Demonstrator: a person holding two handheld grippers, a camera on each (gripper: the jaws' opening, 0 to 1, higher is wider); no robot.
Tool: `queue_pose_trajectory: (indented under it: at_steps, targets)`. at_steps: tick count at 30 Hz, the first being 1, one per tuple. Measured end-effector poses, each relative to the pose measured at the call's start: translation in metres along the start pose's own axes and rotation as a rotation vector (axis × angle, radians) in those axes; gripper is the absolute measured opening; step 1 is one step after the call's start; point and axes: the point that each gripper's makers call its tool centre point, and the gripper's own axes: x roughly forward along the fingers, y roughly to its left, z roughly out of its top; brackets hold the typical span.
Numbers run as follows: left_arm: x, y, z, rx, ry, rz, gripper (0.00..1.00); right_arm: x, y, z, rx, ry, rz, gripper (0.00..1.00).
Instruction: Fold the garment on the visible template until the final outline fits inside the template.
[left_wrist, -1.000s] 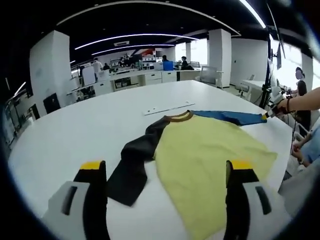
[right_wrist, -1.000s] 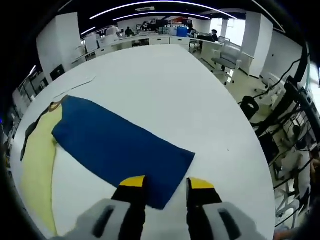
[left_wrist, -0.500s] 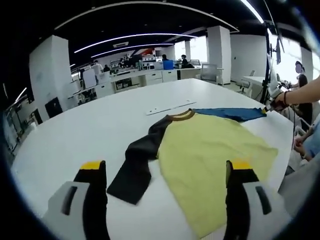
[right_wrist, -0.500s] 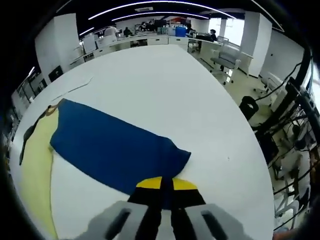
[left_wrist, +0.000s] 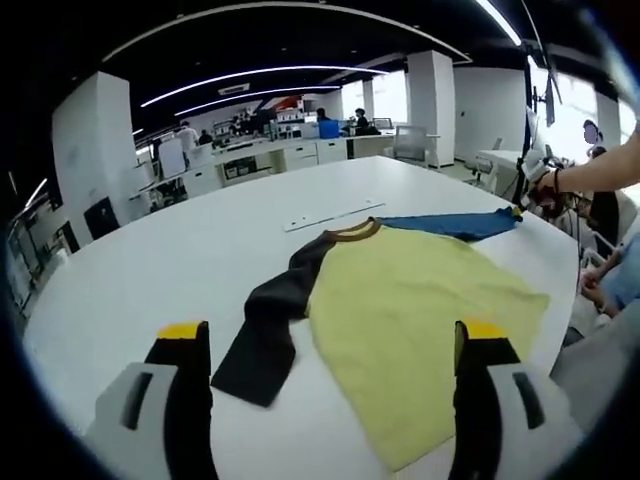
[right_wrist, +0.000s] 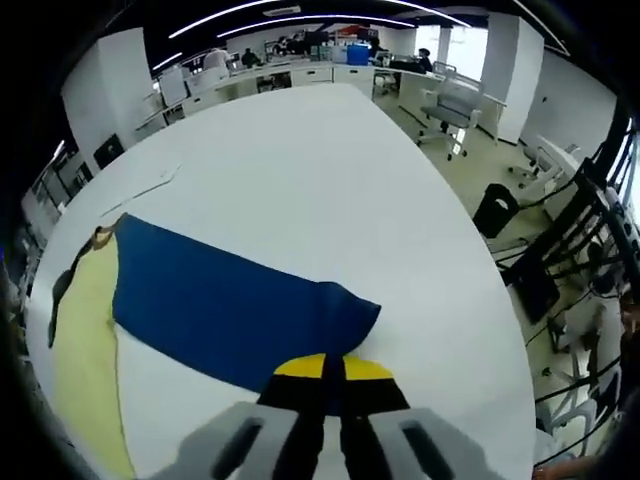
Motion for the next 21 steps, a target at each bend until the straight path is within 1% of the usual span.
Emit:
queue_pose_trajectory:
  at_steps: [2,4,10,14,18,21]
  targets:
    - [-0.001,-0.001,-0.001,-0.011,0.004,-0.004,0.99,-0.003,0.005,0.002,0.005,0.009,0.009,0.00]
    - [-0.003,-0.004,-0.001,-0.051,0.003,-0.022,0.99,-0.006,0.009,0.005,0.006,0.007,0.015,0.00]
    - [-0.008,-0.007,0.000,-0.027,0.007,-0.030,0.99,-0.013,0.027,0.016,-0.007,-0.005,0.032,0.00]
    - [-0.010,-0.008,0.001,-0.026,0.000,-0.038,0.99,-0.016,0.045,0.028,-0.024,-0.021,0.057,0.00]
    - [-0.011,-0.007,-0.004,-0.016,0.016,-0.037,0.99,-0.017,0.062,0.038,-0.045,-0.028,0.075,0.00]
    - [-0.012,-0.007,-0.007,-0.038,0.011,-0.049,0.99,-0.016,0.077,0.044,-0.051,-0.029,0.103,0.00]
